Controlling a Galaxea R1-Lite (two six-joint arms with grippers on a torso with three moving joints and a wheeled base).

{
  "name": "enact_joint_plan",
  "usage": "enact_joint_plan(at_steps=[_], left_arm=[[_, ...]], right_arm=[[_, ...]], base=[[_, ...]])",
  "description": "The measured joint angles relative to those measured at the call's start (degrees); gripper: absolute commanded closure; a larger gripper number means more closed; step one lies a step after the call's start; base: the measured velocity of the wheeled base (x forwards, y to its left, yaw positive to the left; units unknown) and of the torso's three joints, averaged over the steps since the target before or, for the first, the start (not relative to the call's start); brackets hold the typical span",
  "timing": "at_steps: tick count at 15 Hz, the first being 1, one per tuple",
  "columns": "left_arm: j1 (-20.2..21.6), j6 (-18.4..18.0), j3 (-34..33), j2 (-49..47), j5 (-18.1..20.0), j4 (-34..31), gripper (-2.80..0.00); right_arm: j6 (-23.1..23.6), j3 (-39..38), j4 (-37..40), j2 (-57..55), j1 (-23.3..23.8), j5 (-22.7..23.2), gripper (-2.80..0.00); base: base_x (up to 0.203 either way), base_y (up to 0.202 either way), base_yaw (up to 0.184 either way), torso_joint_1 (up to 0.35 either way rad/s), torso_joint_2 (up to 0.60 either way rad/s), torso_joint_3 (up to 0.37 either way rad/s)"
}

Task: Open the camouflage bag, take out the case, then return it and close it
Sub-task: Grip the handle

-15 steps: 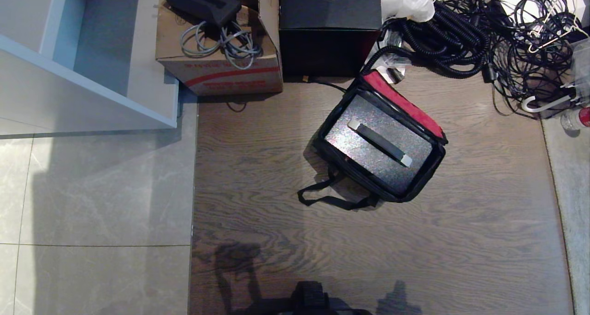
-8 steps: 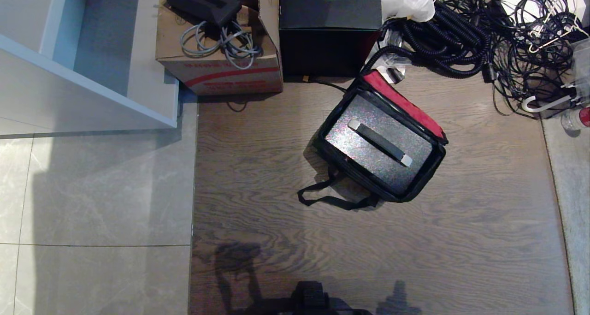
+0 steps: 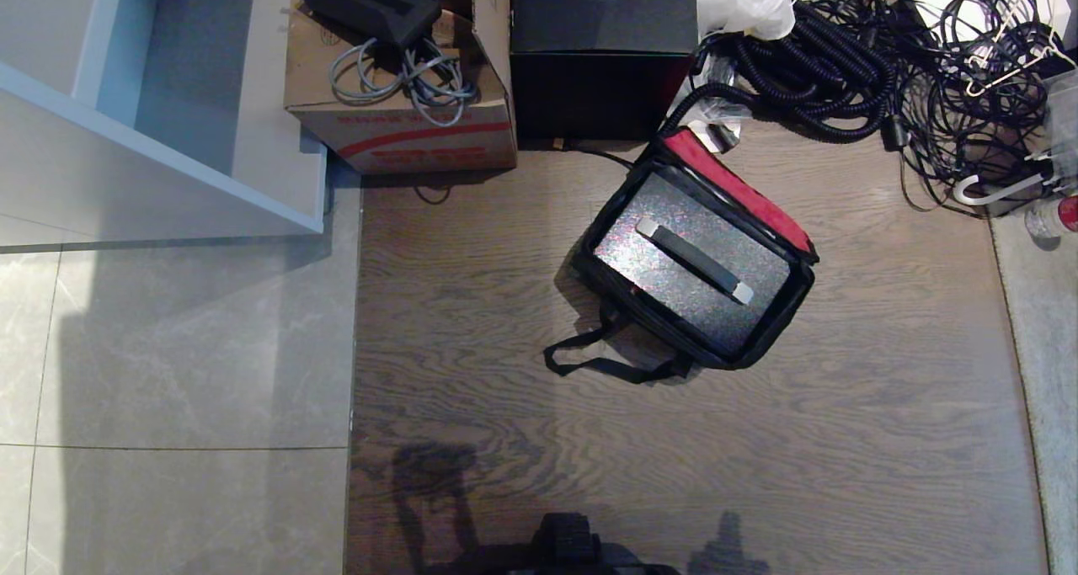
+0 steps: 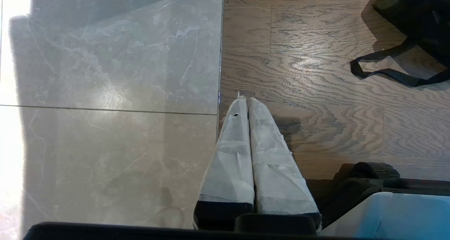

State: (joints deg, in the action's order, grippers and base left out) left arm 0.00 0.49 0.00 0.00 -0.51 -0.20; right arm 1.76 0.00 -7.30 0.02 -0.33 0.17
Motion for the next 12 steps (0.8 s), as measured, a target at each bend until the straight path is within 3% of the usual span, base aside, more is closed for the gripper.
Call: enact_joint_plan(at_steps=[12], left_arm=[[0.0,0.0,0.0,0.0,0.0,0.0,0.00]], right_arm=[[0.0,0.0,0.0,0.0,0.0,0.0,0.00]], base=[[0.000,0.000,0.000,0.000,0.00,0.000]])
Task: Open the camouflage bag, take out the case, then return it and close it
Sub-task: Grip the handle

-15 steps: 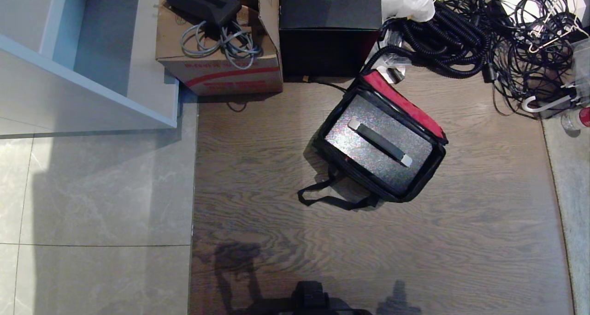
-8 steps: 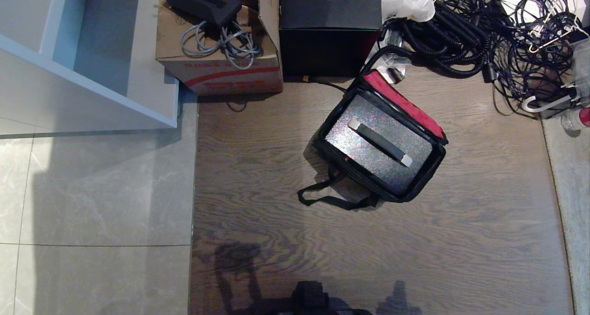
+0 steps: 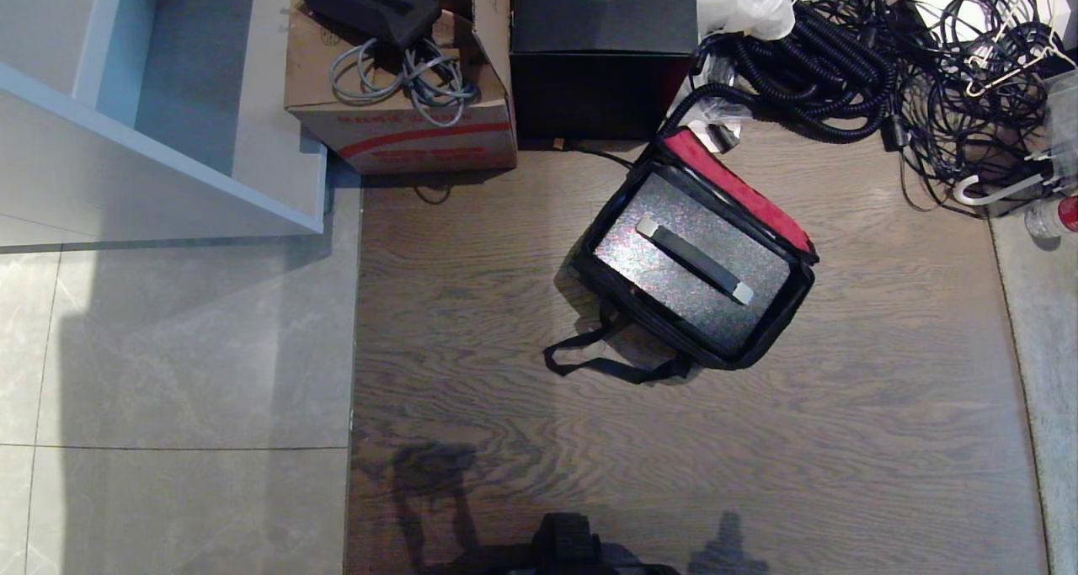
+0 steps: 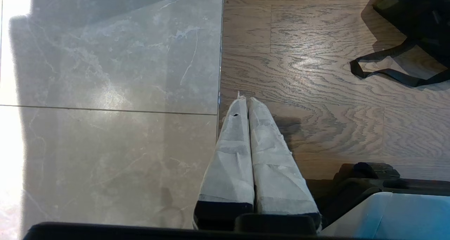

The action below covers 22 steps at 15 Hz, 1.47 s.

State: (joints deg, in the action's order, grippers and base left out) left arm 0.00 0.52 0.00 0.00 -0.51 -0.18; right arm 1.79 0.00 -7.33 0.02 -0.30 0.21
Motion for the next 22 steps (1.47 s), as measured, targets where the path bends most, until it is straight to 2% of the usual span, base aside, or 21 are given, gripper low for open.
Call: enact_joint_plan(at_steps=[22], left_arm=[[0.0,0.1,0.0,0.0,0.0,0.0,0.00]], right_arm=[[0.0,0.0,0.0,0.0,0.0,0.0,0.00]], base=[[0.000,0.000,0.000,0.000,0.00,0.006]])
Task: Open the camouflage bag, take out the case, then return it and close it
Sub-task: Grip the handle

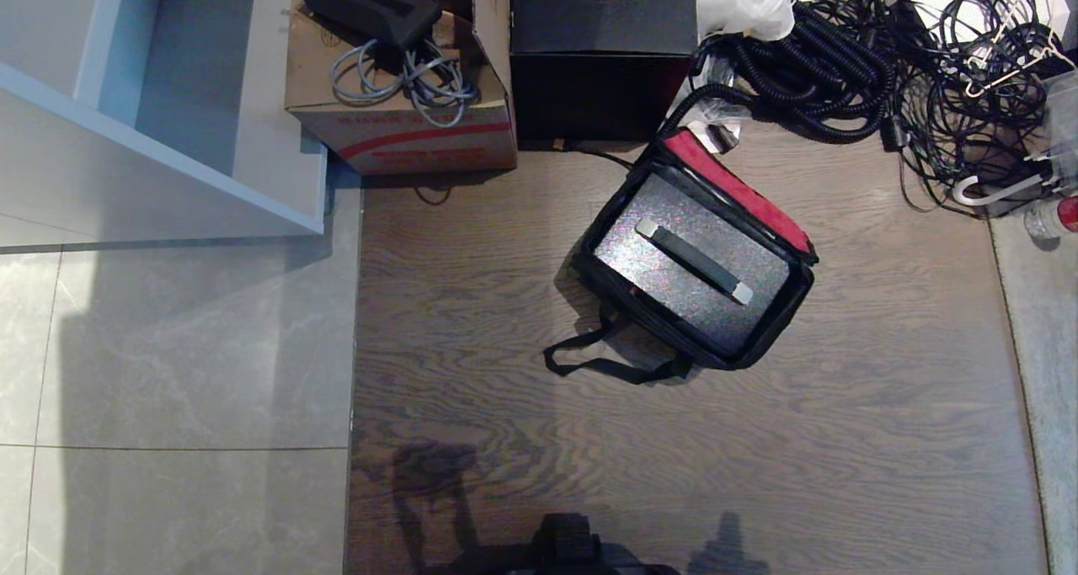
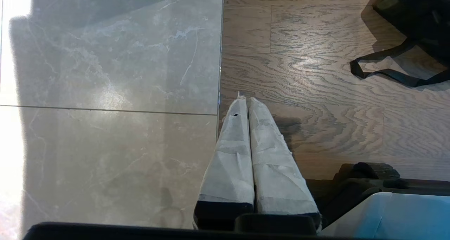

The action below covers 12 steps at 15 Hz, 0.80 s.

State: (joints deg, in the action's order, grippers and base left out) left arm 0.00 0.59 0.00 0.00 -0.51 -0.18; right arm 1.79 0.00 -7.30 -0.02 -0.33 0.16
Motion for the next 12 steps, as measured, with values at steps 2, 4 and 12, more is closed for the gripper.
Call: enact_joint_plan(at_steps=[2,4,12], left_arm=[[0.0,0.2,0.0,0.0,0.0,0.0,0.00],[0.0,0.1,0.0,0.0,0.0,0.0,0.00],[0.0,0.1,0.0,0.0,0.0,0.0,0.00]], right_arm=[[0.0,0.0,0.0,0.0,0.0,0.0,0.00],[0.0,0.0,0.0,0.0,0.0,0.0,0.00],[0.0,0.0,0.0,0.0,0.0,0.0,0.00]], base=[[0.000,0.000,0.000,0.001,0.00,0.160],[0.000,0.000,0.000,0.003,0.00,0.185],[0.000,0.000,0.000,0.000,0.00,0.080]])
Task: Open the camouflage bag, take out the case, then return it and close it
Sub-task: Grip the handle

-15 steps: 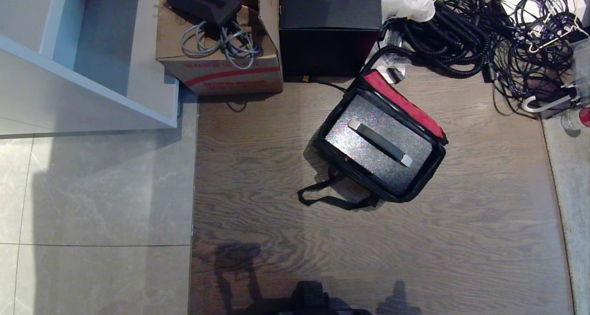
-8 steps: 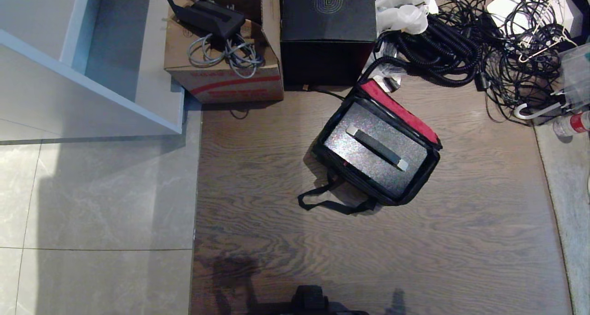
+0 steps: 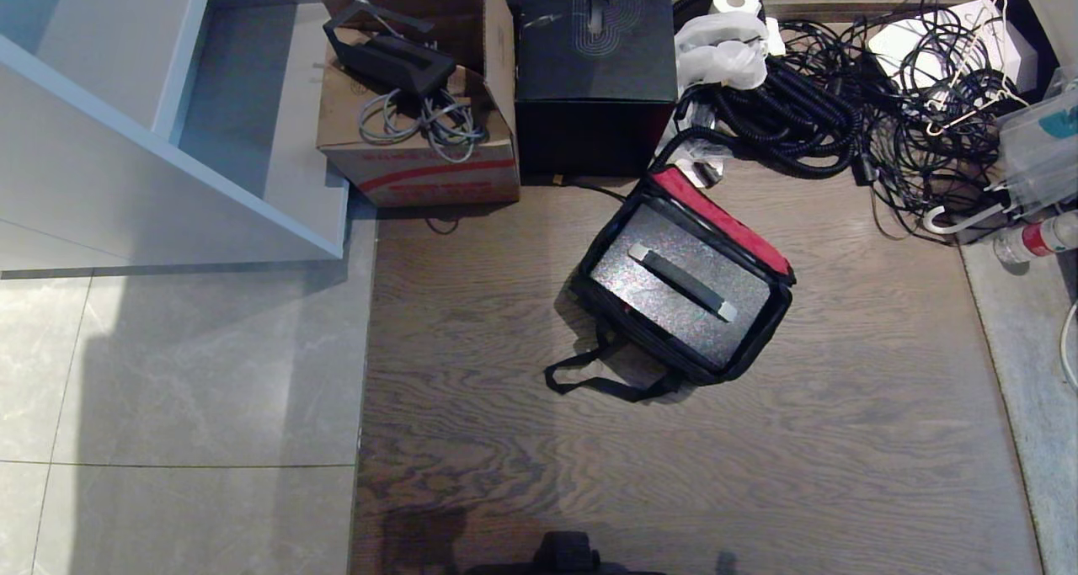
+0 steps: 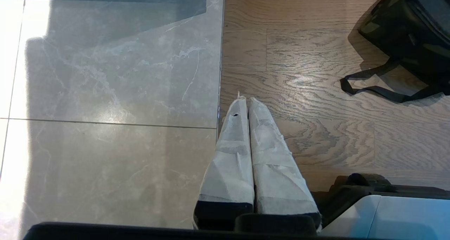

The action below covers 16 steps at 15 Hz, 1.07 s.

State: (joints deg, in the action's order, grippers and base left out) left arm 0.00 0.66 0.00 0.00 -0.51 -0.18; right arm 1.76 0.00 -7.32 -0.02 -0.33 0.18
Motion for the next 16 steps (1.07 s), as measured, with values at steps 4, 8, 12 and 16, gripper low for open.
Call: enact_joint_plan(at_steps=[4,8,12,16], left_arm=[[0.0,0.0,0.0,0.0,0.0,0.0,0.00],[0.0,0.0,0.0,0.0,0.0,0.0,0.00],[0.0,0.0,0.0,0.0,0.0,0.0,0.00],[0.0,0.0,0.0,0.0,0.0,0.0,0.00]], right_arm=[[0.0,0.0,0.0,0.0,0.0,0.0,0.00],[0.0,0.0,0.0,0.0,0.0,0.0,0.00],[0.0,0.0,0.0,0.0,0.0,0.0,0.00],[0.1,0.0,0.0,0.0,0.0,0.0,0.00]], base=[[0.000,0.000,0.000,0.000,0.00,0.000],[0.000,0.000,0.000,0.000,0.00,0.000],[0.000,0.000,0.000,0.000,0.00,0.000],[0.000,0.000,0.000,0.000,0.00,0.000]])
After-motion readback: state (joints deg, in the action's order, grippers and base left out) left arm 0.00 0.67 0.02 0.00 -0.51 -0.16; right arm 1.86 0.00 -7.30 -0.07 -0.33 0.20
